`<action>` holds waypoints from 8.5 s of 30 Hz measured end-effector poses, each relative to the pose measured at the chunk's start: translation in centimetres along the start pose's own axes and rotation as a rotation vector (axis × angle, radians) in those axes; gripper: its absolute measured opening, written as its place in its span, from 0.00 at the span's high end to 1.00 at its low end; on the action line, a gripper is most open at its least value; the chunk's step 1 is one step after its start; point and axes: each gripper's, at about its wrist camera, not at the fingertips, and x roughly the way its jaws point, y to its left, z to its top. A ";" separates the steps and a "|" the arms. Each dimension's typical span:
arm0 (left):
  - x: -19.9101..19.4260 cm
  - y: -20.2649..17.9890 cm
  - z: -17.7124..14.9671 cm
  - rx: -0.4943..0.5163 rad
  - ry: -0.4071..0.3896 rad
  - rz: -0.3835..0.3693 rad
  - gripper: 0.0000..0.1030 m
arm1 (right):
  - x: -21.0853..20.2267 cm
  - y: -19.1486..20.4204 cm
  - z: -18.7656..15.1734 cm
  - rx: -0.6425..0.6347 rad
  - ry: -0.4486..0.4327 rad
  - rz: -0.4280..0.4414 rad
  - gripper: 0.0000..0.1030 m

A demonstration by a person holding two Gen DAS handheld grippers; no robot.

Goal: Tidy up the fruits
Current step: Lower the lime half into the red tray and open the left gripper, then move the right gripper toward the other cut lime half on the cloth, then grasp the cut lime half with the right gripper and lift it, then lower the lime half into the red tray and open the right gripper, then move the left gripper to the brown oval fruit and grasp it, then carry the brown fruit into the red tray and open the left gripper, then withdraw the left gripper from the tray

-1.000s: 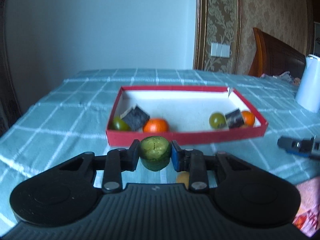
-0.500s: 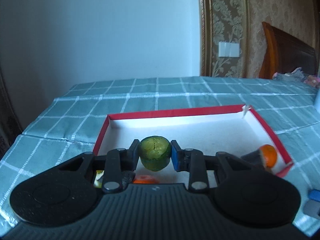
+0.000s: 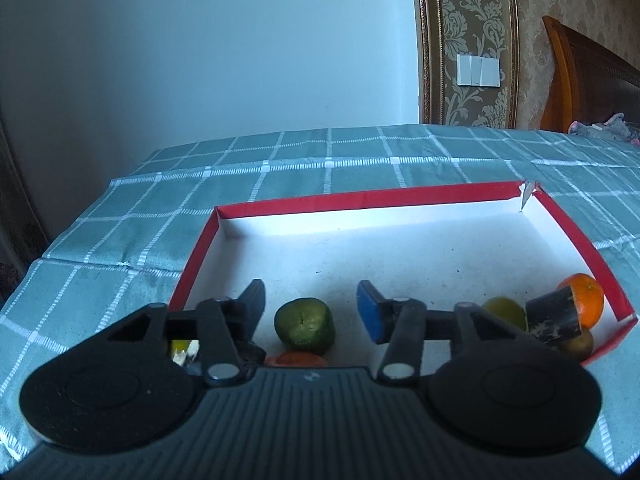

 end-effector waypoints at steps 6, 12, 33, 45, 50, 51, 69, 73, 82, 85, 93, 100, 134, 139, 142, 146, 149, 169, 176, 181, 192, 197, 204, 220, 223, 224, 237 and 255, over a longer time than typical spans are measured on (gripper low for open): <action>-2.8 0.6 -0.5 -0.022 -0.027 0.013 0.17 | -0.1 0.0 -0.1 0.003 -0.005 -0.006 0.25; -7.9 2.6 -2.7 -0.061 -0.085 0.038 0.00 | -0.1 0.0 0.0 0.004 -0.006 -0.009 0.25; -9.1 10.1 -9.2 -0.291 -0.034 0.049 0.00 | -0.4 3.4 0.1 -0.160 0.007 -0.008 0.25; -9.4 9.9 -9.2 -0.293 -0.049 0.050 0.00 | 0.7 9.8 0.9 -0.489 0.066 0.049 0.25; -9.5 9.9 -9.3 -0.290 -0.051 0.047 0.00 | 2.1 10.6 -0.1 -0.595 0.107 0.030 0.25; -9.5 9.9 -9.3 -0.289 -0.052 0.046 0.00 | 2.4 10.6 -0.2 -0.607 0.114 0.030 0.25; -9.1 9.5 -9.1 -0.265 -0.045 0.022 0.00 | 5.9 11.1 -1.7 -0.699 0.211 0.077 0.29; -9.0 9.5 -9.1 -0.264 -0.041 0.021 0.00 | 6.9 11.6 -2.1 -0.728 0.243 0.083 0.42; -8.9 9.5 -9.2 -0.267 -0.037 0.022 0.00 | 7.6 12.0 -2.3 -0.721 0.267 0.082 0.65; -8.9 9.5 -9.2 -0.268 -0.037 0.023 0.00 | 7.3 11.9 -2.2 -0.702 0.252 0.076 0.65; -8.9 9.5 -9.2 -0.270 -0.038 0.024 0.00 | 4.2 11.1 0.6 -0.627 0.135 0.068 0.65; -8.9 9.6 -9.2 -0.272 -0.036 0.026 0.00 | 5.5 7.4 7.1 -0.430 0.070 -0.065 0.65; -8.5 9.7 -9.2 -0.279 -0.014 0.025 0.00 | 3.3 3.6 8.0 -0.320 -0.016 -0.167 0.33; -8.7 9.8 -9.2 -0.282 -0.019 0.013 0.00 | -0.8 2.4 4.3 -0.263 -0.039 -0.144 0.31; -8.8 9.7 -9.2 -0.277 -0.025 0.019 0.00 | -1.1 1.5 2.1 -0.237 -0.030 -0.149 0.31; -9.5 9.0 -9.1 -0.238 -0.053 0.035 0.00 | -0.7 0.1 0.7 -0.154 0.005 -0.132 0.31; -10.3 7.6 -8.9 -0.179 -0.076 0.065 0.00 | -0.8 -0.6 0.9 -0.105 -0.015 -0.118 0.31; -10.8 0.9 -9.2 0.027 -0.077 0.079 0.00 | -0.9 -1.8 0.8 -0.025 0.000 -0.067 0.31; -11.1 1.9 -9.4 -0.012 -0.077 0.065 0.00 | -0.7 -1.9 0.8 -0.020 0.009 -0.061 0.31; -11.7 1.2 -9.6 0.044 -0.115 0.062 0.00 | -0.7 -2.0 0.8 -0.013 0.009 -0.060 0.31; -10.4 2.5 -9.1 -0.057 -0.031 -0.112 0.21 | -0.7 -2.1 0.8 -0.008 0.009 -0.060 0.31; -10.2 2.4 -9.0 -0.067 -0.013 -0.137 0.25 | -0.6 -2.2 0.8 -0.004 0.012 -0.058 0.31; -9.6 0.9 -9.1 -0.023 0.032 -0.193 0.63 | -0.6 -2.2 0.8 -0.001 0.011 -0.057 0.31; -9.2 0.0 -3.4 -0.009 -0.070 -0.175 0.73 | -0.7 -2.3 0.8 0.004 0.009 -0.050 0.31; -7.3 -0.8 -1.9 -0.001 -0.058 -0.171 0.73 | -0.7 -2.3 0.8 0.009 0.008 -0.049 0.31; -6.6 -1.1 -1.6 0.004 -0.050 -0.173 0.73 | -0.7 -2.4 0.8 0.010 0.009 -0.048 0.31; -2.0 -3.0 -2.0 0.037 0.007 -0.123 0.47 | -0.6 -2.5 0.9 0.016 0.018 -0.039 0.30; -11.8 -1.2 -4.8 0.000 -0.163 -0.064 0.02 | -0.7 -2.1 0.8 -0.002 0.008 -0.072 0.26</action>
